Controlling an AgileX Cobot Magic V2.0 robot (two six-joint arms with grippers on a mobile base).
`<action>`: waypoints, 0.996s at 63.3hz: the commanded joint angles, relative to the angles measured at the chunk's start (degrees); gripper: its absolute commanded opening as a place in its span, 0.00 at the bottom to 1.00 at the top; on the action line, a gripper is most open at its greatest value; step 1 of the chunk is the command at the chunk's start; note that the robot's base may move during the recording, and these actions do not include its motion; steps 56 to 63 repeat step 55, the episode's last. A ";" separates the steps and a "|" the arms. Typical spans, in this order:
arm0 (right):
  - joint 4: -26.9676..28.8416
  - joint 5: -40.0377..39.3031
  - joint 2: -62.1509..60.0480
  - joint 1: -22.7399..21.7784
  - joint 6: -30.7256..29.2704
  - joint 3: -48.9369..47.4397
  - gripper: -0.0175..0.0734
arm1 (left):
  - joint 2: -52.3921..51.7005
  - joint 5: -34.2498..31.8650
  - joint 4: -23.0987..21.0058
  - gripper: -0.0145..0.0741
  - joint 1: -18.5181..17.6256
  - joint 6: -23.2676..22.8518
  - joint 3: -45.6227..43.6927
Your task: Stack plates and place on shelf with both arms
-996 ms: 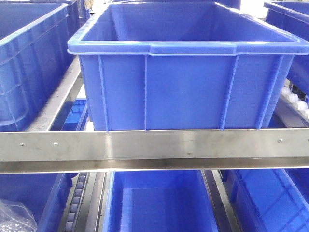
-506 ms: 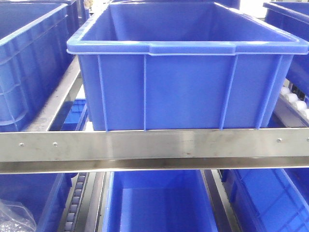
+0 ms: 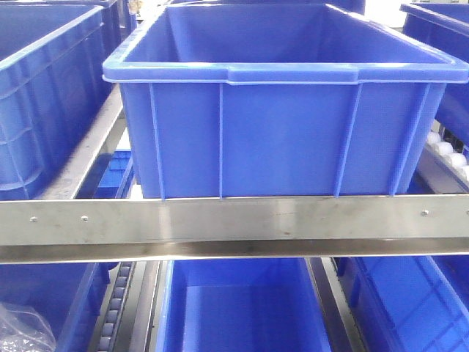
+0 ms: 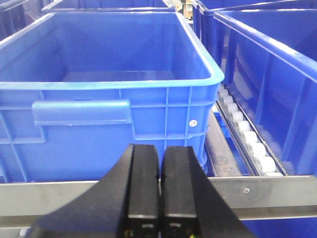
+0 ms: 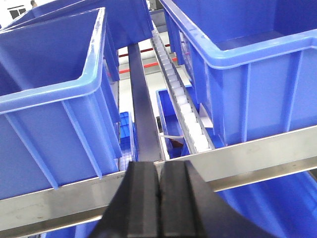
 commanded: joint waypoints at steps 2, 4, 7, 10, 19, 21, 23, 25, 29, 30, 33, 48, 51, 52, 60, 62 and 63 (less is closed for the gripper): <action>-0.13 -4.79 -1.27 -0.28 -0.36 -0.95 0.25 | -0.96 -5.06 0.22 0.27 0.01 0.00 1.19; -0.13 -4.79 -1.27 -0.28 -0.36 -0.95 0.25 | -0.96 -5.06 0.22 0.27 0.01 0.00 1.19; -0.13 -4.79 -1.27 -0.28 -0.36 -0.95 0.25 | -0.96 -5.06 0.22 0.27 0.01 0.00 1.19; -0.13 -4.79 -1.27 -0.28 -0.36 -0.95 0.25 | -0.96 -5.06 0.22 0.27 0.01 0.00 1.19; -0.13 -4.79 -1.27 -0.28 -0.36 -0.95 0.25 | -0.96 -5.06 0.22 0.27 0.01 0.00 1.19; -0.13 -4.79 -1.27 -0.28 -0.36 -0.95 0.25 | -0.96 -5.06 0.22 0.27 0.01 0.00 1.19; -0.13 -4.79 -1.27 -0.28 -0.36 -0.95 0.25 | -0.96 -5.06 0.22 0.27 0.01 0.00 1.19; -0.13 -4.79 -1.27 -0.28 -0.36 -0.95 0.25 | -0.96 -5.06 0.22 0.27 0.01 0.00 1.19; -0.13 -4.79 -1.27 -0.28 -0.36 -0.95 0.25 | -0.96 -5.06 0.22 0.27 0.01 0.00 1.19; -0.13 -4.79 -1.27 -0.28 -0.36 -0.95 0.25 | -0.96 -5.06 0.22 0.27 0.01 0.00 1.19; -0.13 -4.79 -1.27 -0.28 -0.36 -0.95 0.25 | -0.96 -5.06 0.22 0.27 0.01 0.00 1.19; -0.13 -4.79 -1.27 -0.28 -0.36 -0.95 0.25 | -0.96 -5.06 0.22 0.27 0.01 0.00 1.19; -0.13 -4.79 -1.27 -0.28 -0.36 -0.95 0.25 | -0.96 -5.06 0.22 0.27 0.01 0.00 1.19; -0.13 -4.79 -1.27 -0.28 -0.36 -0.95 0.25 | -0.96 -5.06 0.22 0.27 0.01 0.00 1.19; -0.13 -4.79 -1.27 -0.28 -0.36 -0.95 0.25 | -0.96 -5.06 0.22 0.27 0.01 0.00 1.19; -0.13 -4.79 -1.27 -0.28 -0.36 -0.95 0.25 | -0.96 -5.06 0.22 0.27 0.01 0.00 1.19; -0.13 -4.79 -1.27 -0.28 -0.36 -0.95 0.25 | -0.96 -5.06 0.22 0.27 0.01 0.00 1.19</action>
